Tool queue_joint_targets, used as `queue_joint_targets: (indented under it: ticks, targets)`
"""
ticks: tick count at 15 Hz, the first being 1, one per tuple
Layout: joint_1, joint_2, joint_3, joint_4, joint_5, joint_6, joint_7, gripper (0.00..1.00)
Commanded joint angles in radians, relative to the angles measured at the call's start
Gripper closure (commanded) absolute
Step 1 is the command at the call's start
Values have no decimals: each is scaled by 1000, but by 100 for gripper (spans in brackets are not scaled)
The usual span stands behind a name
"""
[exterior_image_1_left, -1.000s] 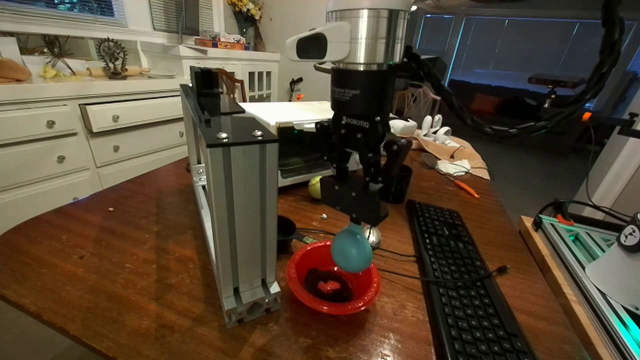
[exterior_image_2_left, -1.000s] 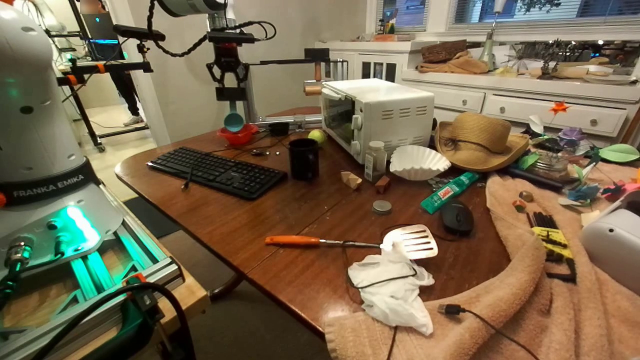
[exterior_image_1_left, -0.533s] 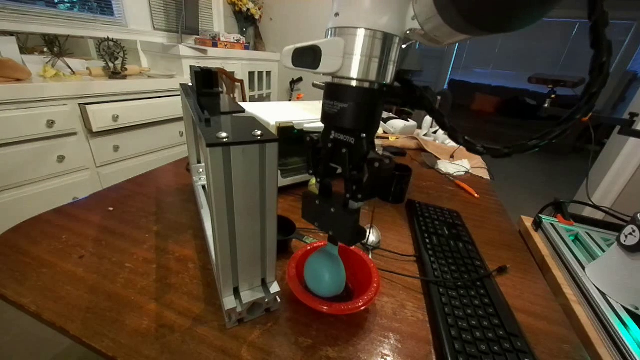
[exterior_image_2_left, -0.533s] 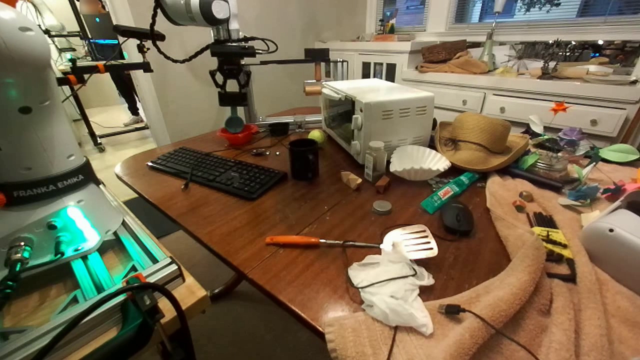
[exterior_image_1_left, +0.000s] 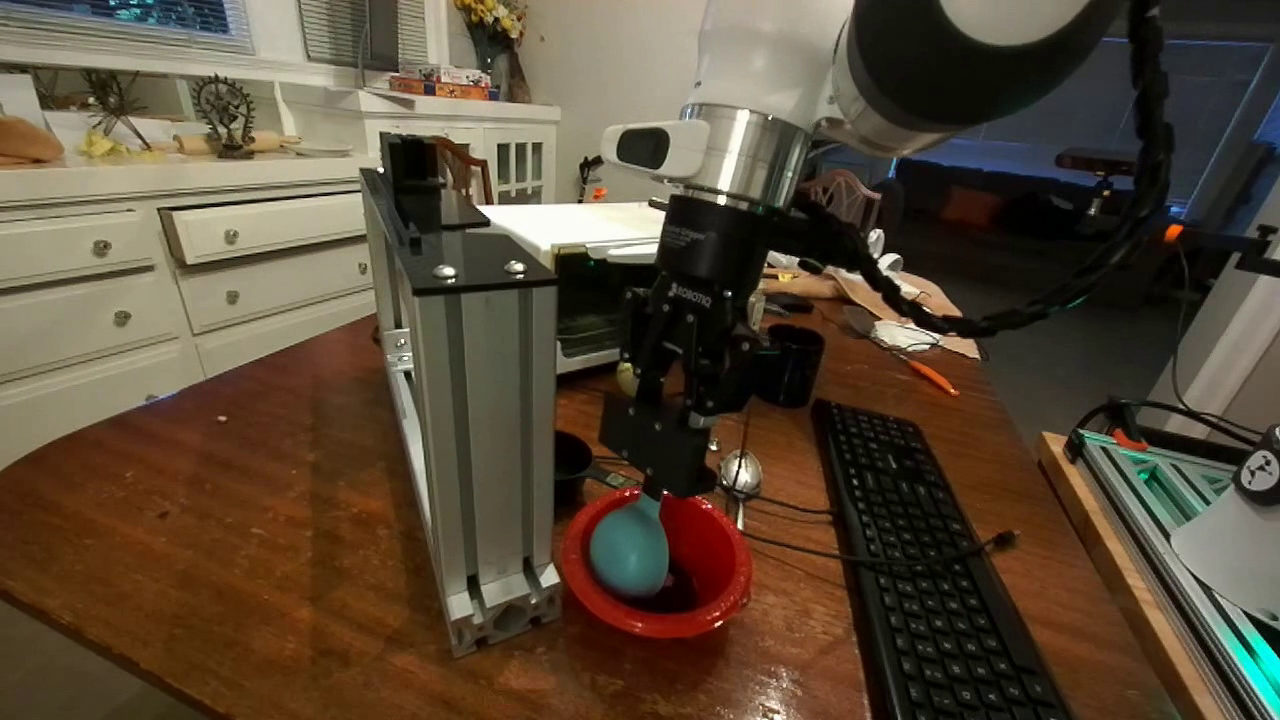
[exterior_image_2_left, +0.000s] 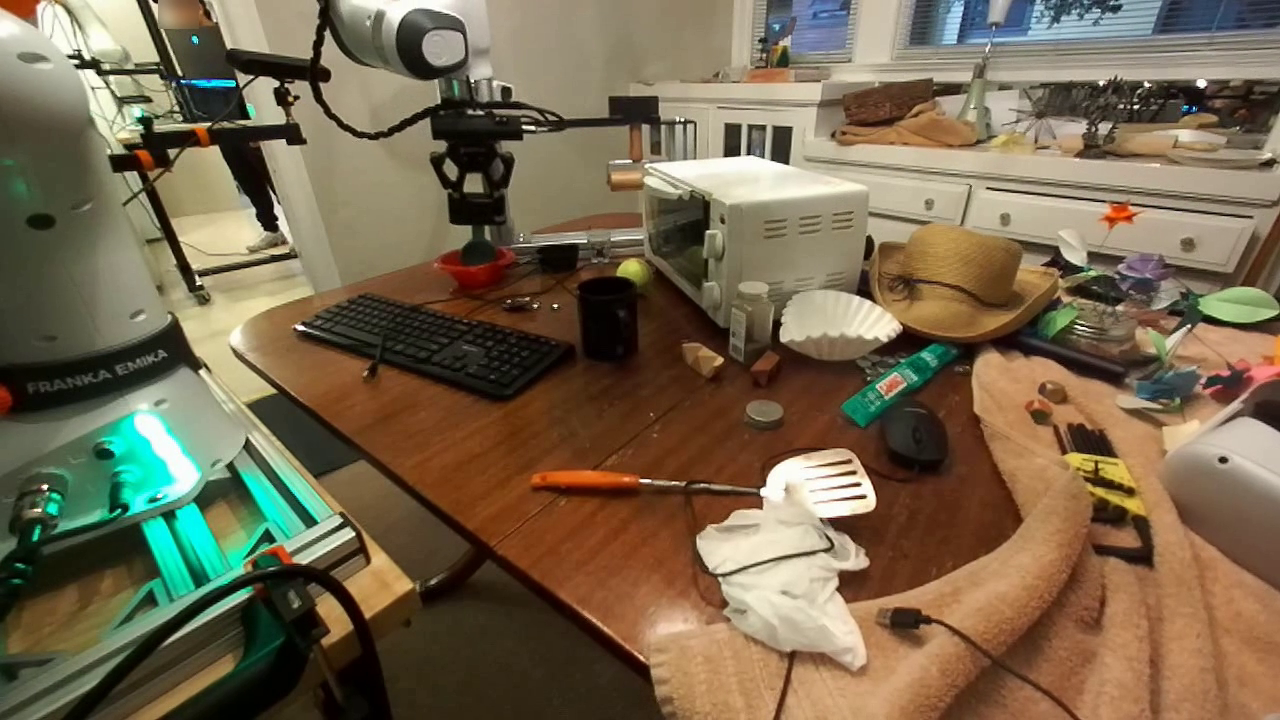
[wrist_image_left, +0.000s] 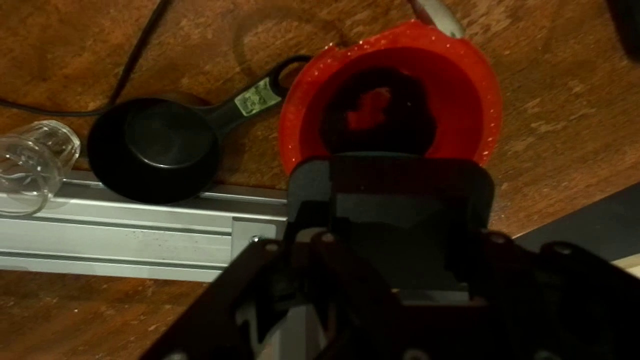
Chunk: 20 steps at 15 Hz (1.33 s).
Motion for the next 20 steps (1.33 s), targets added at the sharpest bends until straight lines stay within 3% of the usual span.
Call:
queue_joint_targets:
  ticks: [1,5,9,20]
  targets:
    - [-38,-28,39,-54,116,54,-109,77]
    - [-64,-32,57,-74,238,43,-221,77]
    - [-77,-44,41,-103,275,4,-286,77]
    - [-57,-95,-44,-110,113,-126,-246,77]
